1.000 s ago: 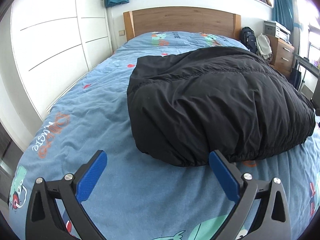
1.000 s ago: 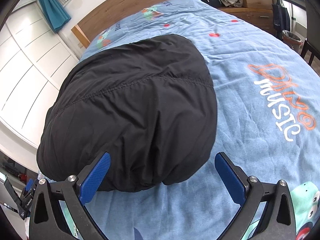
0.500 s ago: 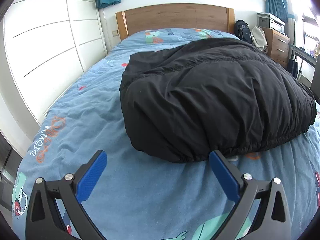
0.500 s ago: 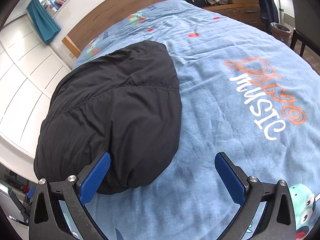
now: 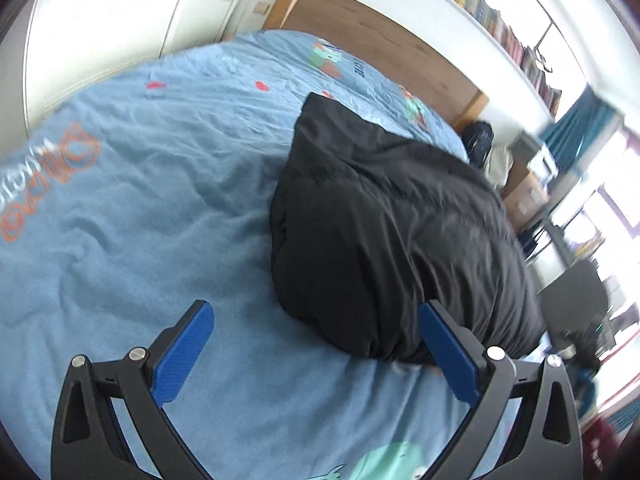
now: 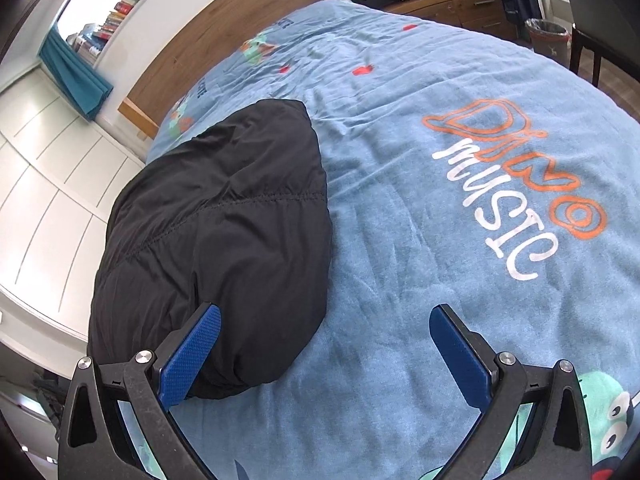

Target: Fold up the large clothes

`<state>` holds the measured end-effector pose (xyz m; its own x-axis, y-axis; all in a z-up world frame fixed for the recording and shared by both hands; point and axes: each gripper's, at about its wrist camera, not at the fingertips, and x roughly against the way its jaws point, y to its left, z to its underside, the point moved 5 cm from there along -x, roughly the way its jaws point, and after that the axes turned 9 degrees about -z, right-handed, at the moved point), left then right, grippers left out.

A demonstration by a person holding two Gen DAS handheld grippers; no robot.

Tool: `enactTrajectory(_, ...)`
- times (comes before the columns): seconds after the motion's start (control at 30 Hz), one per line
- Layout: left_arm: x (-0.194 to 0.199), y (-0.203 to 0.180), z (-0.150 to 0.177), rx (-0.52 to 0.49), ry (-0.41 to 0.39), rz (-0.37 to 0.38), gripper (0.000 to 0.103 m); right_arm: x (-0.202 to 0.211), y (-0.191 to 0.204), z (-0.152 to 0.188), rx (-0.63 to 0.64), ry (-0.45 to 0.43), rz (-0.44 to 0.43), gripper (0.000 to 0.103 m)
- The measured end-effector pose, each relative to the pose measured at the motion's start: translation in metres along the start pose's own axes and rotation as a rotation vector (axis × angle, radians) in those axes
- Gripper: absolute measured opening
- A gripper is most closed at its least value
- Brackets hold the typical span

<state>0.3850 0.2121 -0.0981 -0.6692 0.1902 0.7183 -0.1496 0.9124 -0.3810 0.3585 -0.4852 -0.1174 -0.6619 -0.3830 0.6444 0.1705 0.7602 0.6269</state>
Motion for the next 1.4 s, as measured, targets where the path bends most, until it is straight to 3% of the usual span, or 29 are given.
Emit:
enactTrajectory(0.23,-0.02,0.033,-0.032,0.223,0.053,0.21,0.103,-0.006,-0.003,-0.012,-0.039,0.01,-0.037,0.102)
enactTrajectory(0.27,-0.029,0.035,-0.037,0.254,0.079,0.274,0.103,-0.008,-0.004,-0.015,-0.042,0.012,-0.043,0.102)
enactTrajectory(0.47,-0.068,0.024,-0.058,0.247,0.121,0.414,0.103,-0.027,-0.005,-0.036,-0.066,0.033,-0.125,0.102)
enactTrajectory(0.63,-0.106,0.008,-0.063,0.21,0.173,0.427,0.103,-0.054,-0.013,-0.045,-0.1,0.066,-0.186,0.102)
enactTrajectory(0.83,-0.149,0.002,-0.067,0.254,0.211,0.497,0.103,-0.096,-0.014,-0.038,-0.161,0.144,-0.321,0.102)
enactTrajectory(1.0,-0.183,-0.016,-0.069,0.215,0.27,0.509,0.103,-0.124,-0.007,-0.04,-0.186,0.176,-0.421,0.102)
enactTrajectory(1.17,-0.211,-0.029,-0.066,0.191,0.314,0.504,0.103,-0.15,0.014,-0.039,-0.14,0.231,-0.464,0.102)
enactTrajectory(1.4,-0.233,-0.037,-0.065,0.238,0.321,0.516,0.103,-0.169,0.029,-0.035,-0.119,0.263,-0.464,0.103)
